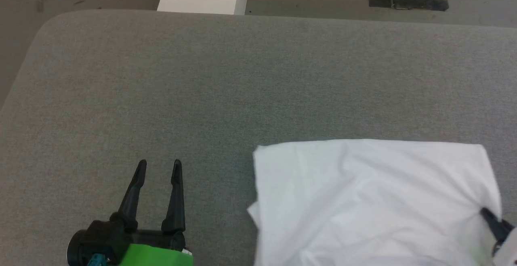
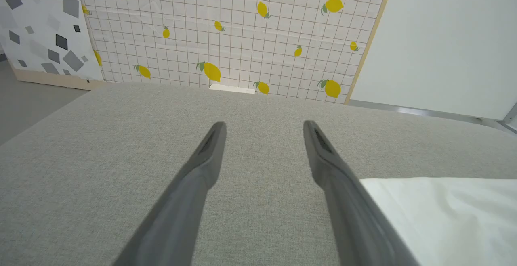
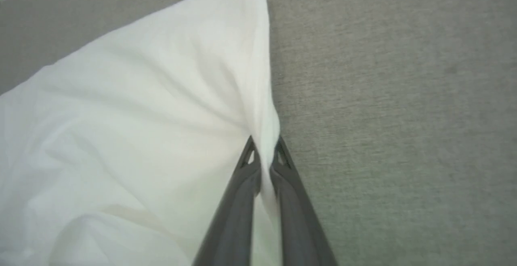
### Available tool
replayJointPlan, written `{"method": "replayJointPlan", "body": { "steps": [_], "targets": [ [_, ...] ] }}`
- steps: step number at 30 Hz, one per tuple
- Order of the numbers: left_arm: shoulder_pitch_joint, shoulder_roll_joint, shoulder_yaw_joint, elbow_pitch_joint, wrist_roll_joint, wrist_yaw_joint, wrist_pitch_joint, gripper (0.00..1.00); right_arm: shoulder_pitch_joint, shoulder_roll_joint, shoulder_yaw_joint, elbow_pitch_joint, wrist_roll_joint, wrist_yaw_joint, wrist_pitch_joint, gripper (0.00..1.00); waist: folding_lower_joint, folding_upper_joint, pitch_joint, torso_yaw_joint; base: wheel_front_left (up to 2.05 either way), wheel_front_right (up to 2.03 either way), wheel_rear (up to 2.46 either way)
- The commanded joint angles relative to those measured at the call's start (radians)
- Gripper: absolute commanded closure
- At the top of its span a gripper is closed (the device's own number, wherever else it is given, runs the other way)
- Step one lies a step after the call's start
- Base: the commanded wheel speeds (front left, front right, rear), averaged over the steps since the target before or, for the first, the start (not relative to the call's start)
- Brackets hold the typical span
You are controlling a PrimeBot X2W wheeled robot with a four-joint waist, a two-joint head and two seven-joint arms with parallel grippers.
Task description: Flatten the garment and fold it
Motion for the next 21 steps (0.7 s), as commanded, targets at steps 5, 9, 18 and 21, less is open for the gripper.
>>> {"method": "replayJointPlan", "body": {
  "steps": [5,9,18,21],
  "targets": [
    [0.016,-0.016,0.008,0.013,0.011,-0.019,-0.005,0.0,-0.006,-0.022,-0.08,-0.036,-0.027,-0.002,0.018,1.0,0.0,-0.0001,-0.012,-0.021,0.0,0.0,0.0],
    [0.016,-0.028,0.012,0.02,0.009,-0.027,-0.005,0.0,0.004,-0.014,-0.069,-0.12,-0.016,-0.002,0.075,1.0,0.0,-0.0001,-0.012,-0.033,0.0,0.0,0.0],
    [0.0,-0.061,0.021,0.044,0.009,-0.054,-0.005,0.0,0.036,0.044,0.136,-0.398,0.054,-0.002,0.261,1.0,0.0,-0.0001,-0.005,-0.038,0.0,0.0,0.0],
    [-0.008,-0.073,0.024,0.052,0.009,-0.064,-0.005,0.0,0.025,0.051,0.216,-0.448,0.077,-0.002,0.3,1.0,0.0,-0.0001,0.001,-0.032,0.0,0.0,0.0]
  ]
}}
